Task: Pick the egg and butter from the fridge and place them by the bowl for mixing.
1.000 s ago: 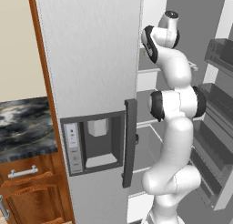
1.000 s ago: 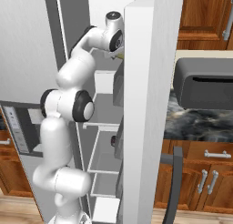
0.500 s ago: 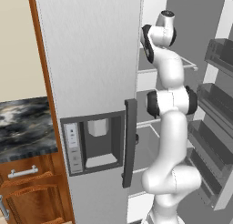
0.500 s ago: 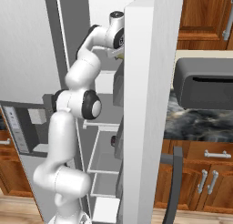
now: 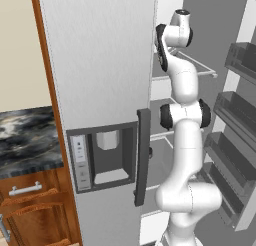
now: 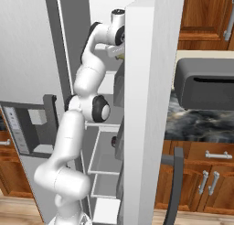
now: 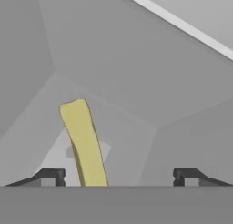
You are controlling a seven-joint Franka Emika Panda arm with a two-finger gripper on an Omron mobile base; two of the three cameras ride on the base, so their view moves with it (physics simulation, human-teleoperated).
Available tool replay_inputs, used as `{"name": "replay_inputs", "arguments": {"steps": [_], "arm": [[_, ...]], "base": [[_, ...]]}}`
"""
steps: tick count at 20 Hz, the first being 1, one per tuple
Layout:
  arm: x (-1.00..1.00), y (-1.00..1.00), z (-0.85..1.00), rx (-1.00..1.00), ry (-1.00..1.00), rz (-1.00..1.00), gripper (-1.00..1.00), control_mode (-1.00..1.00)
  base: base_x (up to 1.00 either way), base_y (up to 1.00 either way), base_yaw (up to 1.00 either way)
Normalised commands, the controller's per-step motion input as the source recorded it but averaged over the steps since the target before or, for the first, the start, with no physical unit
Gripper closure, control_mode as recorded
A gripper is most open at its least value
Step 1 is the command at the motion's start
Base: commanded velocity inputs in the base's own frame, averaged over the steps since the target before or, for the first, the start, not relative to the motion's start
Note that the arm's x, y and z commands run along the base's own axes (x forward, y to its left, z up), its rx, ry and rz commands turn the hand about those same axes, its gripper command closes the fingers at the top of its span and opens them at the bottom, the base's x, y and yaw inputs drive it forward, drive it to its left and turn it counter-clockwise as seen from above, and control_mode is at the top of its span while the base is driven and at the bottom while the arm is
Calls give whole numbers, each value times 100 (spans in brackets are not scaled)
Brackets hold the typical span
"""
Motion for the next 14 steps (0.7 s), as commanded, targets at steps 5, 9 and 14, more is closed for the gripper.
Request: {"name": "replay_inputs", "arguments": {"steps": [5, 9, 14], "arm": [[-32, 6, -50, -4, -2, 4, -100, -100], [-25, 7, -54, -9, -6, 3, 100, -100], [-16, 4, -47, -5, -7, 2, 100, -100]], "base": [[0, 0, 0], [0, 0, 0], [0, 0, 0]]}}
